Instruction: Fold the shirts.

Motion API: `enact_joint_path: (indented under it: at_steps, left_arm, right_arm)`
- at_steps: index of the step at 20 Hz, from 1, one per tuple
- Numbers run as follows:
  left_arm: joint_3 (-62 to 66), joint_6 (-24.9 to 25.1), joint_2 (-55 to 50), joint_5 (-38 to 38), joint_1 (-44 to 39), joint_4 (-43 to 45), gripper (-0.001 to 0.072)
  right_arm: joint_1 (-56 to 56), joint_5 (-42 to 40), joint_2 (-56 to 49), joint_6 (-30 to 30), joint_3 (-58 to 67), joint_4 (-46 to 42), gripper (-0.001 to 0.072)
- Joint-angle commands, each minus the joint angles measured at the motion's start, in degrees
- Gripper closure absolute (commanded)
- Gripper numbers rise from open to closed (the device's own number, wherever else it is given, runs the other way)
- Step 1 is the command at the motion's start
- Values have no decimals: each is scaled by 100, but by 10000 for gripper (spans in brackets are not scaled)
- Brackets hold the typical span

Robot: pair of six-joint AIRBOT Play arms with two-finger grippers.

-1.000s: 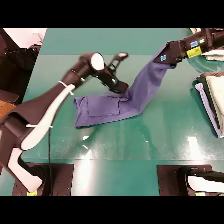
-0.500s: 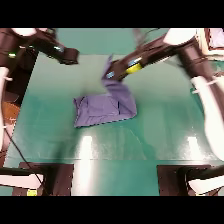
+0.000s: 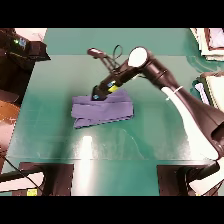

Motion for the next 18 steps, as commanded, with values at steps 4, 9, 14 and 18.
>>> enact_joint_path:
  at_steps: [4,9,14,18]
  left_arm:
    - [-1985,232,63,251,42,-1003,42]
    - [-4011,487,33,1410,42,-1016,104]
    - [-4555,942,26,1915,42,-1563,105]
    - [-4555,935,15,1954,42,-1661,105]
  right_arm:
    - [-1231,1287,437,407,-2,-894,328]
    - [-1864,1458,737,509,-2,-896,328]
    - [-1982,1458,868,514,0,-898,328]
    - [-1982,1405,868,560,0,-896,328]
